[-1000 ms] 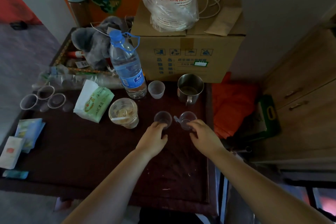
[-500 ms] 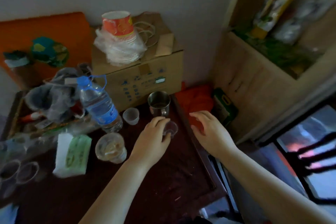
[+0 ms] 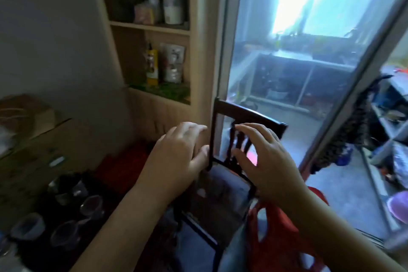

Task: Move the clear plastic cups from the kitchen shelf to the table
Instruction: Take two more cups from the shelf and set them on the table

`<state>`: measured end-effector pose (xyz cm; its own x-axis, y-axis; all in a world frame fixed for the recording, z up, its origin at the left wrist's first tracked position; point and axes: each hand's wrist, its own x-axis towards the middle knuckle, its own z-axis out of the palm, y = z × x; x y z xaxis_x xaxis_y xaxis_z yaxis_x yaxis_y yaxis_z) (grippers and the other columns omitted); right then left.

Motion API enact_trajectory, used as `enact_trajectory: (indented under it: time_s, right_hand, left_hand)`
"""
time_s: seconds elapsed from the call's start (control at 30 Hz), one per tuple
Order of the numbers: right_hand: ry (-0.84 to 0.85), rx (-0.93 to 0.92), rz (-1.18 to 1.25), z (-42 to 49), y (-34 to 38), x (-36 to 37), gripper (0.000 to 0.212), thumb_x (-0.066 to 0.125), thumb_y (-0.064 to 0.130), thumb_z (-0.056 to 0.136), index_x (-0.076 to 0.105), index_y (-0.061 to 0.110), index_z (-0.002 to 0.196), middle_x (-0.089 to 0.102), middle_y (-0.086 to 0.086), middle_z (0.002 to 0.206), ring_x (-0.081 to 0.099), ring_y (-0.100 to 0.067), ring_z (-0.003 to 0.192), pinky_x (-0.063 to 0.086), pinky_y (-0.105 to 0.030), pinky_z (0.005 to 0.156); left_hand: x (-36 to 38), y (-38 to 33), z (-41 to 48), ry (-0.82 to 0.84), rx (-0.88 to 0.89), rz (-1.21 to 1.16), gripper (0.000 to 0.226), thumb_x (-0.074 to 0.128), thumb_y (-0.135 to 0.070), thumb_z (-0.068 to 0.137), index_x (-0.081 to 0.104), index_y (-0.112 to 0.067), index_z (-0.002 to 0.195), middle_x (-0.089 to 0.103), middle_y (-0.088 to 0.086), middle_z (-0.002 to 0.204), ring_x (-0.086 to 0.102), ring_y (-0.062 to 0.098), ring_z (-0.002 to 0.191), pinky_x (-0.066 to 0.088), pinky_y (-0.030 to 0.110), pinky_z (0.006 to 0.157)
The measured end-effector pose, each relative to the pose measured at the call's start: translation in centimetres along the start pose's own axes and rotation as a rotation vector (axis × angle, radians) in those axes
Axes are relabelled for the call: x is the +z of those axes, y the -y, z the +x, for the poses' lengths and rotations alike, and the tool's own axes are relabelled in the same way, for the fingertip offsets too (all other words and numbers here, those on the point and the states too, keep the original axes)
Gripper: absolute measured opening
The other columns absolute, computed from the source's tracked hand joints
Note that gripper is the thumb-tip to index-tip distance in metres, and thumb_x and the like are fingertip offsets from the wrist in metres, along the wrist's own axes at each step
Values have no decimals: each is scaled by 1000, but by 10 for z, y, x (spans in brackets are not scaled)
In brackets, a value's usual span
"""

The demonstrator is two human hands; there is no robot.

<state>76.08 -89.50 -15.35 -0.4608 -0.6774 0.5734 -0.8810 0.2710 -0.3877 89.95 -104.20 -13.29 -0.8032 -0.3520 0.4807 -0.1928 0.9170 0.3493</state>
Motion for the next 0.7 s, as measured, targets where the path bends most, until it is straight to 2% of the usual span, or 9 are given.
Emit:
enact_trajectory:
  time_s: [0.07, 0.17, 0.3, 0.4, 0.53, 0.7]
  right_hand:
    - [-69, 62, -61, -34, -28, -56, 48, 50, 42, 83, 53, 18, 124, 56, 1, 126, 49, -16, 117, 34, -22, 100]
    - [-157, 157, -127, -95, -70, -145, 47, 50, 42, 83, 50, 20, 125, 55, 3, 124, 52, -15, 110, 38, -24, 98]
    - [-241, 287, -284, -185, -121, -259, 48, 51, 42, 84, 51, 18, 126, 55, 1, 123, 47, -8, 112, 28, -10, 96]
    - [-295, 375, -398, -249, -150, -339, 50, 49, 44, 85, 49, 16, 127, 55, -2, 125, 47, -13, 116, 30, -16, 98]
    - [-400, 482, -467, -318, -177, -438, 51, 44, 47, 87, 45, 19, 129, 50, 2, 125, 45, -11, 118, 27, -14, 99]
    - [-541, 573, -517, -368, -209, -519, 56, 44, 49, 85, 41, 22, 133, 47, 1, 132, 42, -10, 122, 34, -30, 103]
  left_hand:
    - [19, -61, 12, -9, 79, -29, 46, 43, -40, 82, 53, -18, 122, 58, 0, 121, 53, 21, 109, 44, 38, 92]
    - [58, -157, 20, 11, 176, -99, 47, 44, -39, 79, 56, -17, 120, 60, 2, 119, 56, 24, 109, 46, 42, 91]
    - [110, -290, 18, 81, 306, -179, 49, 42, -43, 79, 56, -17, 119, 60, 3, 120, 55, 24, 111, 44, 40, 95]
    - [138, -386, 17, 110, 417, -234, 42, 49, -38, 81, 57, -17, 117, 61, 2, 116, 57, 23, 104, 40, 28, 88]
    - [161, -503, 22, 135, 577, -302, 48, 43, -44, 82, 55, -17, 119, 61, 4, 119, 58, 27, 107, 47, 40, 91]
    - [182, -614, 38, 114, 740, -363, 49, 42, -48, 82, 53, -20, 122, 59, 1, 121, 56, 24, 111, 46, 42, 93]
